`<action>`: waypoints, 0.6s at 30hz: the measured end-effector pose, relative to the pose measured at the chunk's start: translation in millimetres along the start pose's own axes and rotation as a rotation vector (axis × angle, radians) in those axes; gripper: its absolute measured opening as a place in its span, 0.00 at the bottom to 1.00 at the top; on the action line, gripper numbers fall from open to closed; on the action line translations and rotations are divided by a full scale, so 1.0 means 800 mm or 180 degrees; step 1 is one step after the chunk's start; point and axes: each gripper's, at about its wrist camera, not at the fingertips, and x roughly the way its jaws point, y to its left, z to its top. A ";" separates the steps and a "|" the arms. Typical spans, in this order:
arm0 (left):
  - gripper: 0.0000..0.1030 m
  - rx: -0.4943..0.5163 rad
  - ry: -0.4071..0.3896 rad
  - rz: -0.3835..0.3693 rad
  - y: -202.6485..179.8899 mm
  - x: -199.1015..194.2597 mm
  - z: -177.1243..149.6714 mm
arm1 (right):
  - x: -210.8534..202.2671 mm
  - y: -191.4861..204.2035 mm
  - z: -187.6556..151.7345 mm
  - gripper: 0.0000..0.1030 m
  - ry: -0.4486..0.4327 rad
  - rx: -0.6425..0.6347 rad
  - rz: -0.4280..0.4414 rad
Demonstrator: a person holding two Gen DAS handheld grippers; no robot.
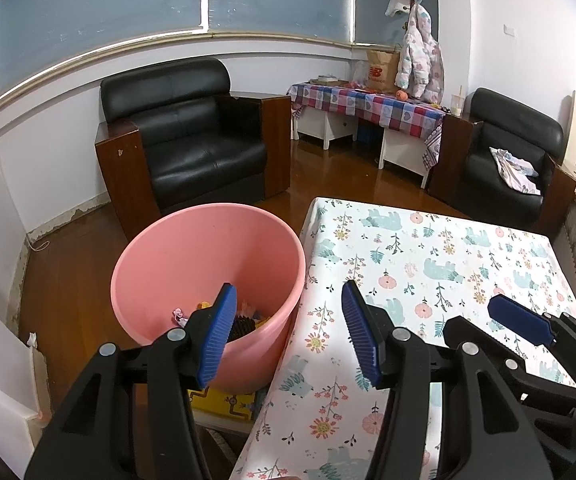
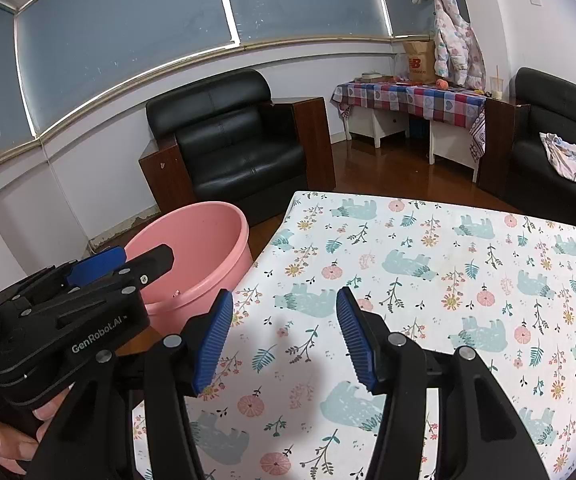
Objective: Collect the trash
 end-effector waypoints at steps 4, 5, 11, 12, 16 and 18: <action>0.54 0.0012 0.0013 -0.0013 -0.001 0.002 -0.004 | 0.000 0.000 0.000 0.52 0.0002 0.0000 0.0000; 0.54 0.0013 0.0017 -0.0017 -0.001 0.003 -0.005 | 0.000 0.000 0.000 0.52 0.0005 0.0002 -0.0001; 0.54 0.0014 0.0028 -0.0017 -0.002 0.005 -0.005 | 0.000 -0.001 -0.001 0.52 0.0007 0.0000 -0.0001; 0.54 0.0014 0.0032 -0.0018 -0.002 0.005 -0.006 | 0.000 -0.001 0.000 0.52 0.0008 -0.0001 -0.0004; 0.53 0.0026 0.0045 -0.0027 -0.004 0.007 -0.009 | 0.001 -0.005 -0.007 0.52 0.0017 0.0004 -0.0010; 0.53 0.0028 0.0049 -0.0031 -0.004 0.008 -0.010 | 0.002 -0.004 -0.006 0.52 0.0018 0.0005 -0.0009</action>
